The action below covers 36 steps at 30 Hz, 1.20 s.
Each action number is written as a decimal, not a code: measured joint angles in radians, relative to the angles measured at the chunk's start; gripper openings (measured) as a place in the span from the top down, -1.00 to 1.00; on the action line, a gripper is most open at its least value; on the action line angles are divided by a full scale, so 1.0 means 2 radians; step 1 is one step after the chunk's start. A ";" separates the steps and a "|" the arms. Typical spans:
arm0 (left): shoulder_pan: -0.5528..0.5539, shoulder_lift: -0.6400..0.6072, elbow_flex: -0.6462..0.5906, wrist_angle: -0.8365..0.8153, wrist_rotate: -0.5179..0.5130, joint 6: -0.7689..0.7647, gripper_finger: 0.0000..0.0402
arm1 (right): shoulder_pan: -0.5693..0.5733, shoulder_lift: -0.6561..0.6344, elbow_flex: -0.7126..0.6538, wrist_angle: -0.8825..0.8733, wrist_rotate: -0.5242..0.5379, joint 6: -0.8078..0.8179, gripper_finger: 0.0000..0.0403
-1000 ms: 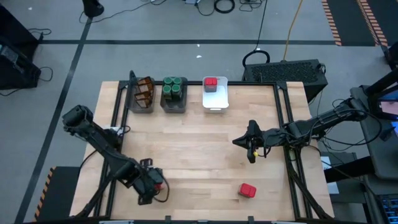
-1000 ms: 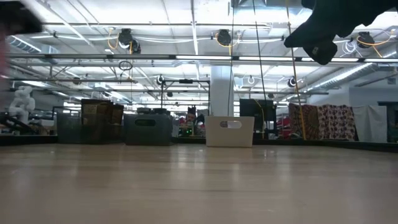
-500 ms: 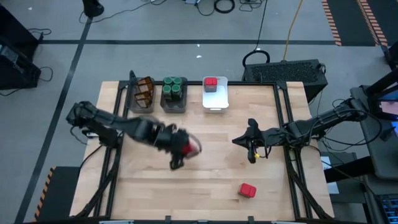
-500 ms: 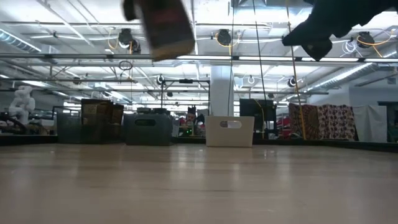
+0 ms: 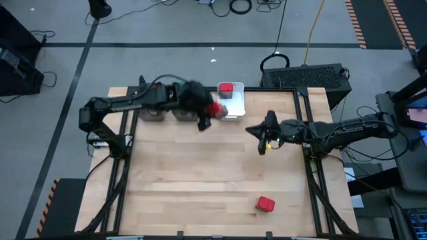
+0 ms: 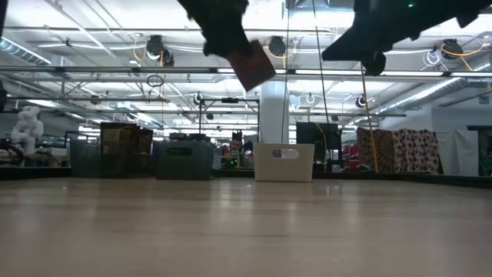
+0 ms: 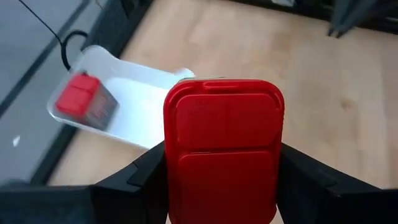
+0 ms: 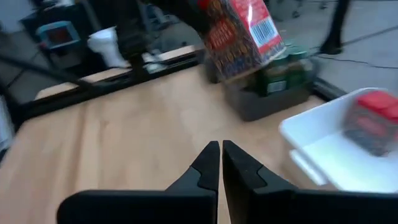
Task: Sort spices by type
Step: Put the left red seasoning can into the white bin
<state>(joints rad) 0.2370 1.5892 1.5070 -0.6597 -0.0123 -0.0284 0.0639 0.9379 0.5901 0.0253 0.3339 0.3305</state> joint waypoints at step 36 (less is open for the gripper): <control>0.149 0.306 0.208 -0.004 0.119 0.228 -0.09 | -0.206 0.082 0.071 -0.041 -0.116 0.012 1.00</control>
<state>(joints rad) 0.5354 2.2003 1.9221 -0.6682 0.2250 0.4282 -0.3485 1.1022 0.7319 -0.0566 0.1024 0.3538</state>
